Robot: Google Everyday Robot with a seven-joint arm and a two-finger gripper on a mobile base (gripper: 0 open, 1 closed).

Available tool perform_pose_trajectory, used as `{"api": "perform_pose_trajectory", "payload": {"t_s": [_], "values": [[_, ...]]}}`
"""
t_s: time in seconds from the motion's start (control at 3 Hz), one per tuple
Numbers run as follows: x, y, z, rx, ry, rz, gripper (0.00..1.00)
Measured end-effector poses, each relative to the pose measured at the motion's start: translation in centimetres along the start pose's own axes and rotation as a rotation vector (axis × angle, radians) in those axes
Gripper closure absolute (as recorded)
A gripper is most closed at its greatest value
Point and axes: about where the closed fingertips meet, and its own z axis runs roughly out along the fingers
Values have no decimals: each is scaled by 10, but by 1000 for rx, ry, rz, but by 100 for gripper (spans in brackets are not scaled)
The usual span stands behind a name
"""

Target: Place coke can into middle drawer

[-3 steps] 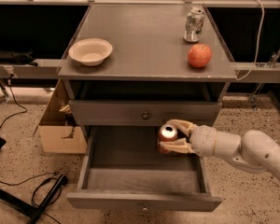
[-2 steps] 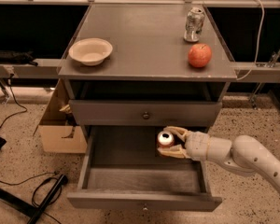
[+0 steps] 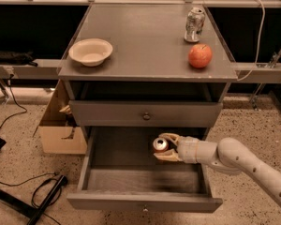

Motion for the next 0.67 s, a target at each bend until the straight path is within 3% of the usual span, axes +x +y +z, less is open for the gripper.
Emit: {"api": "perform_pose_trajectory", "payload": {"t_s": [0.67], "values": [[73, 24, 6, -10, 65, 144, 100]]}}
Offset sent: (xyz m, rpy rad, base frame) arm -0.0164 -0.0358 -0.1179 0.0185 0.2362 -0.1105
